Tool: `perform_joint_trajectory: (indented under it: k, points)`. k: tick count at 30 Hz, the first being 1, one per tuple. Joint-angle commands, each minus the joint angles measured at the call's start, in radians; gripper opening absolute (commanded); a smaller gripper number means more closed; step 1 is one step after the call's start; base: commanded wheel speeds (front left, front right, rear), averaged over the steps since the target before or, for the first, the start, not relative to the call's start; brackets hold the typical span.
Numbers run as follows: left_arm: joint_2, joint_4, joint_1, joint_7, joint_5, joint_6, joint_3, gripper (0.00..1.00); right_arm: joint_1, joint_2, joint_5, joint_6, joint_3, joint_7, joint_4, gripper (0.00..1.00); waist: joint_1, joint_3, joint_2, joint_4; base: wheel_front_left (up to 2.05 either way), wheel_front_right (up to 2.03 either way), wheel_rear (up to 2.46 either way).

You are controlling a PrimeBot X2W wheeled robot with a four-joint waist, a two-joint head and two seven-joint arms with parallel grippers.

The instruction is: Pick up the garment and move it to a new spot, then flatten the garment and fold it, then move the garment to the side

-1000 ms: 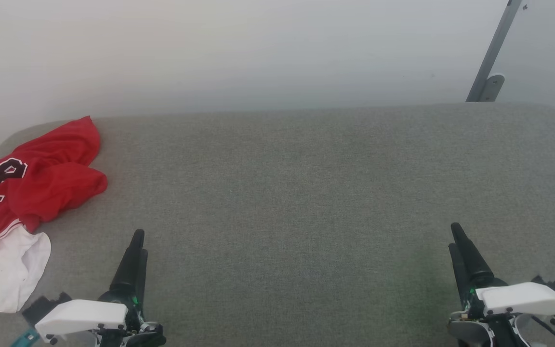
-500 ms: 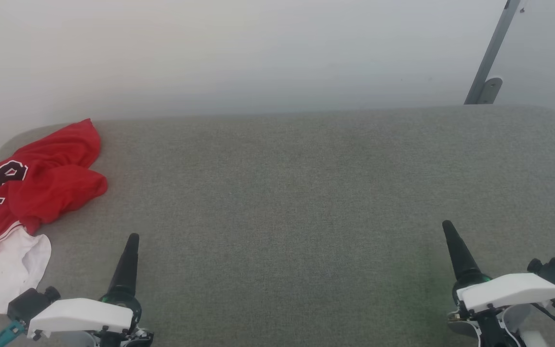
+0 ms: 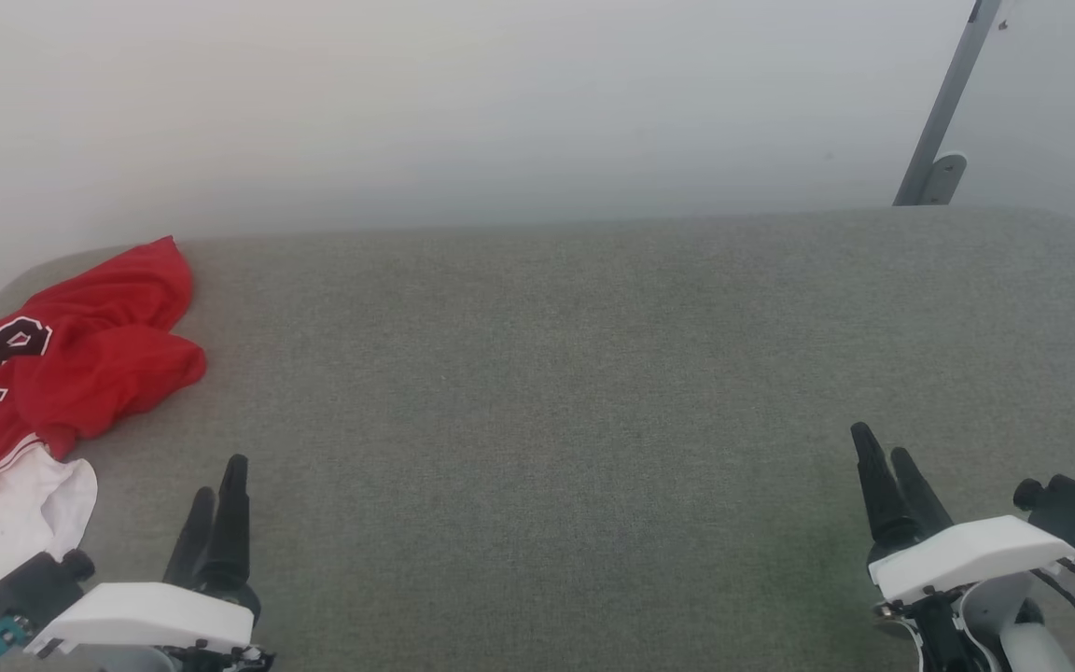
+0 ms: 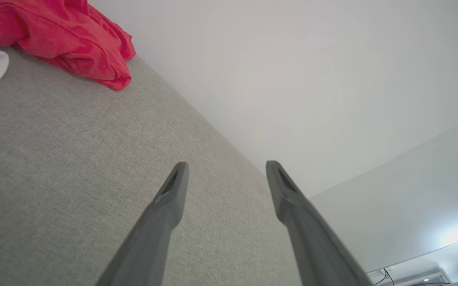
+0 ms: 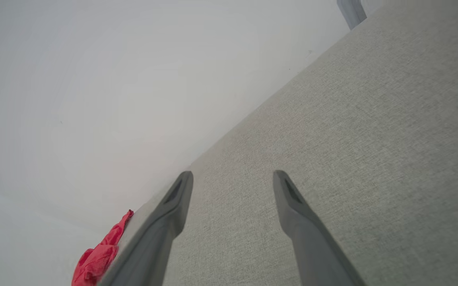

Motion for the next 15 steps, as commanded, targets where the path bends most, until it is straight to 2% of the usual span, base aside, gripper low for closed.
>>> perform_joint_trajectory:
  k: [1,15]
  points:
    - [0.009,-0.011,-0.002,-0.011,0.036,-0.009,0.01,1.0,-0.029,-0.008,-0.036,0.0,0.001,-0.011,-0.01,1.0,0.0,-0.001,-0.0001,0.0,0.0,0.0,0.0]
    - [0.015,-0.016,0.006,-0.05,0.182,-0.032,0.031,1.0,-0.034,-0.013,-0.193,0.0,0.002,-0.038,-0.017,1.0,0.0,-0.006,-0.0001,-0.004,0.0,0.0,0.0]
